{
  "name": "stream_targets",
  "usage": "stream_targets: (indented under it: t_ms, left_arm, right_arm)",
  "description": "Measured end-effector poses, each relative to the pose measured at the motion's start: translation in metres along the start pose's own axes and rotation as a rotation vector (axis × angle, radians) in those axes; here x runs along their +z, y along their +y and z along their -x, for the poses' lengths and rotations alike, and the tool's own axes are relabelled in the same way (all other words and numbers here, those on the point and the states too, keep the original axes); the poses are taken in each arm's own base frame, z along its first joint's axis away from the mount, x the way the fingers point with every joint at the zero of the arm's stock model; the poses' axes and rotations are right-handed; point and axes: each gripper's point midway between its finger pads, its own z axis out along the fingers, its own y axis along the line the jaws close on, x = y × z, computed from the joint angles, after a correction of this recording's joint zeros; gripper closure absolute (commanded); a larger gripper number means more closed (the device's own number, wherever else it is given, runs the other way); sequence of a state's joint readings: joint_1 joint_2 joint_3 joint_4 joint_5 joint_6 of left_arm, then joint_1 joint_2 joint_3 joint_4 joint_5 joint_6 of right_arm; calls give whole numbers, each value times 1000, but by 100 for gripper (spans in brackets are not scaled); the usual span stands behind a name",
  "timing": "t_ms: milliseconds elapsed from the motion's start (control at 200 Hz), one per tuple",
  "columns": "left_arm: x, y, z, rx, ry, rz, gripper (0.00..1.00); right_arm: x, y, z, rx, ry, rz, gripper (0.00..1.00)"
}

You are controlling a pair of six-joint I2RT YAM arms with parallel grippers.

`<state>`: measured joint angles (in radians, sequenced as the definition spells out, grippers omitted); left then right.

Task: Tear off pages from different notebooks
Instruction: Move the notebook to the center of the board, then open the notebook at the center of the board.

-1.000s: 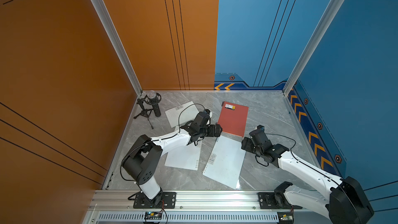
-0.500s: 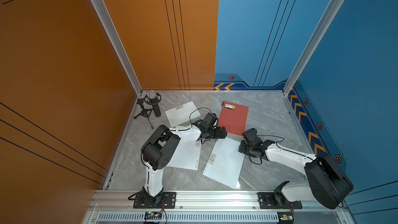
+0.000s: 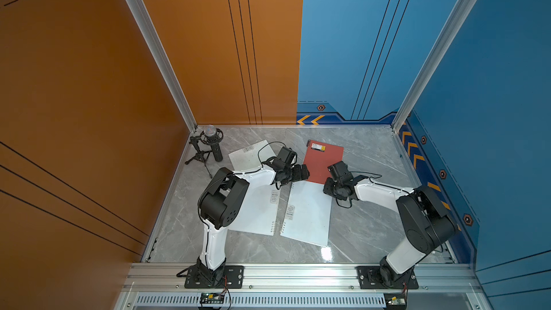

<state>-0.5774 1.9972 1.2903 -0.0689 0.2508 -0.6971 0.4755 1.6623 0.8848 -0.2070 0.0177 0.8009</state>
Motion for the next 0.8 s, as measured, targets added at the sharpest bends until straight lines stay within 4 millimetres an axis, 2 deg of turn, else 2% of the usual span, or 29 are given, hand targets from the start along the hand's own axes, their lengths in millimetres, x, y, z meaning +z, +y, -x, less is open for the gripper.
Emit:
stream_targets:
  t_ms: [155,345,531,681,801]
  left_arm:
    - [-11,11,-3,-19,2,8,1]
    - [-32,3,-33,1,29,-1,3]
    - [-37,-11,-55,28,56,-19,8]
    - [-34,-9,-66,24,78,-10,8]
    - [-34,-6,-68,19,81,-4,8]
  right_arm:
    - [-2,5,-3,-30,16,25,46]
    - [-21,3,-28,-78,37,54,37]
    - [-32,3,-55,-126,61,75,39]
    - [-29,0,-73,-130,101,75,42]
    - [-28,0,-76,-118,109,84,43]
